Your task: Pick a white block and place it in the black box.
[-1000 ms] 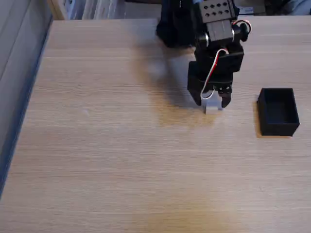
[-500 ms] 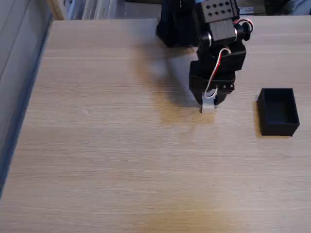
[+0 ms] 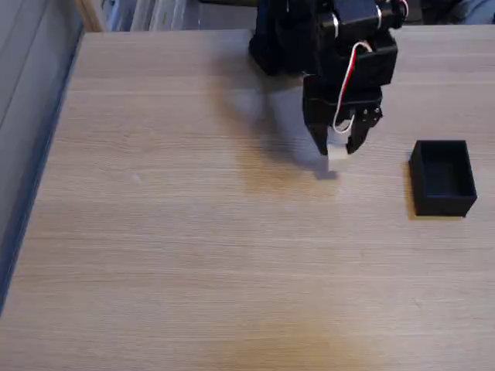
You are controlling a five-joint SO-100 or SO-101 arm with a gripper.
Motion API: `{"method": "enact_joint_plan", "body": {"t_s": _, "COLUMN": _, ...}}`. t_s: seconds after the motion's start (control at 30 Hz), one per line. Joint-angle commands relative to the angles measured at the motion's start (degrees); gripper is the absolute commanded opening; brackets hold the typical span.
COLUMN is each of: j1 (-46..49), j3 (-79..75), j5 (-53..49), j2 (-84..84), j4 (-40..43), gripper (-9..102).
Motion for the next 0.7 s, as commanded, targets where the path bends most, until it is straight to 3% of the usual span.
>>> {"method": "enact_joint_plan", "body": {"t_s": 0.0, "j1": -0.7, "j3": -3.5, "j5": -3.3, "j2": 3.3, "j4": 4.0, "gripper": 0}}
{"method": "enact_joint_plan", "body": {"t_s": 0.27, "j1": -5.9, "j3": -5.6, "j5": -5.8, "j2": 8.3, "j4": 14.3, "gripper": 0}}
{"method": "enact_joint_plan", "body": {"t_s": 0.67, "j1": -20.2, "j3": -25.4, "j5": 3.3, "j2": 0.0, "j4": 25.2, "gripper": 0}}
